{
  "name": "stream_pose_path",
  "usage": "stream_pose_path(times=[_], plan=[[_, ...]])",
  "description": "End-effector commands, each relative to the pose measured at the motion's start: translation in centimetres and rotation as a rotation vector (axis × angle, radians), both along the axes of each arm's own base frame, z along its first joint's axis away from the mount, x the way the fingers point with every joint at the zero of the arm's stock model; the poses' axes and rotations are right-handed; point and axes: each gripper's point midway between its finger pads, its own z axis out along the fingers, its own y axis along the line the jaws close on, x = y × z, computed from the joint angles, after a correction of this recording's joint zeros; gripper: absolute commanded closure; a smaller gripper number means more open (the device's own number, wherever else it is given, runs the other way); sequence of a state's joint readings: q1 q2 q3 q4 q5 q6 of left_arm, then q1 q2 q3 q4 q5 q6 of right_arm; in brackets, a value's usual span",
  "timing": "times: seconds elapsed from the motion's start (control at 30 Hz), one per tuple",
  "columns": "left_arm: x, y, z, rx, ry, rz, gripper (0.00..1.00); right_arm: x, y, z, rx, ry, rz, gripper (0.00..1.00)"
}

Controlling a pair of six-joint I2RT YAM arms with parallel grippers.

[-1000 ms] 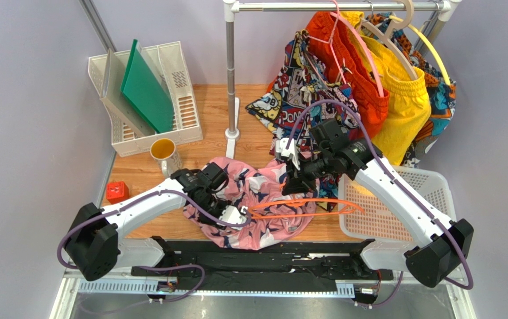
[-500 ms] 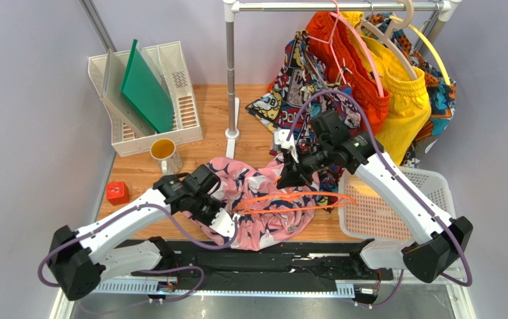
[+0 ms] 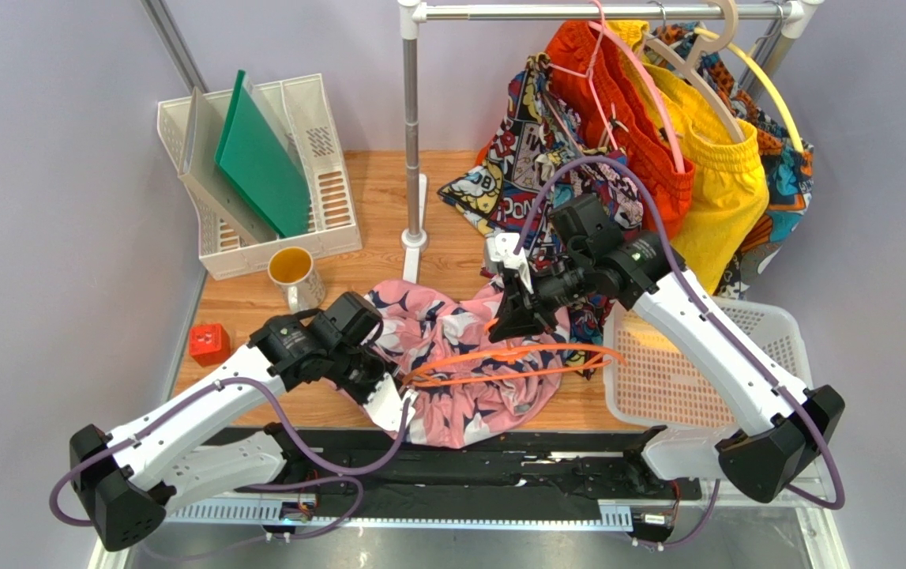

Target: Place the shorts on the hanger

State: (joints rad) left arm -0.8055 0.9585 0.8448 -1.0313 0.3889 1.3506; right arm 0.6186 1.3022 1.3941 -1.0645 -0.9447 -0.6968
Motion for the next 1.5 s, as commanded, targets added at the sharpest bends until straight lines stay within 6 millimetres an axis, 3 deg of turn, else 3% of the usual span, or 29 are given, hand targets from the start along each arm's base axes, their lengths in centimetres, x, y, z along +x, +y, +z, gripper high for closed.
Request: stream_pose_path(times=[0.0, 0.17, 0.4, 0.5, 0.63, 0.83, 1.1, 1.47], plan=[[0.6, -1.4, 3.0, -0.072, -0.052, -0.032, 1.00, -2.0, 0.7, -0.2, 0.019, -0.028, 0.103, 1.00], [0.2, -2.3, 5.1, -0.111, -0.032, -0.048, 1.00, 0.0, 2.7, -0.4, 0.052, -0.075, 0.062, 1.00], [-1.0, -1.1, 5.0, -0.064, -0.049, -0.119, 1.00, 2.5, 3.5, 1.3, 0.067, -0.154, 0.022, 1.00], [-1.3, -0.3, 4.4, -0.027, -0.052, -0.131, 1.00, 1.7, 2.5, 2.0, 0.056, -0.198, 0.057, 1.00], [-1.4, 0.4, 3.2, 0.005, -0.073, -0.158, 1.00, -0.7, 0.3, 1.5, -0.006, -0.177, 0.110, 1.00], [-1.1, 0.1, 2.9, 0.006, -0.078, -0.164, 1.00, -2.2, -1.0, 2.9, -0.005, -0.212, 0.141, 1.00], [-1.2, -0.2, 3.5, -0.010, -0.076, -0.180, 1.00, -0.4, 0.0, 4.1, 0.035, -0.292, 0.114, 1.00], [-1.1, -1.2, 4.9, -0.047, -0.065, -0.173, 1.00, 0.8, 2.5, 2.2, 0.055, -0.274, 0.168, 1.00]])
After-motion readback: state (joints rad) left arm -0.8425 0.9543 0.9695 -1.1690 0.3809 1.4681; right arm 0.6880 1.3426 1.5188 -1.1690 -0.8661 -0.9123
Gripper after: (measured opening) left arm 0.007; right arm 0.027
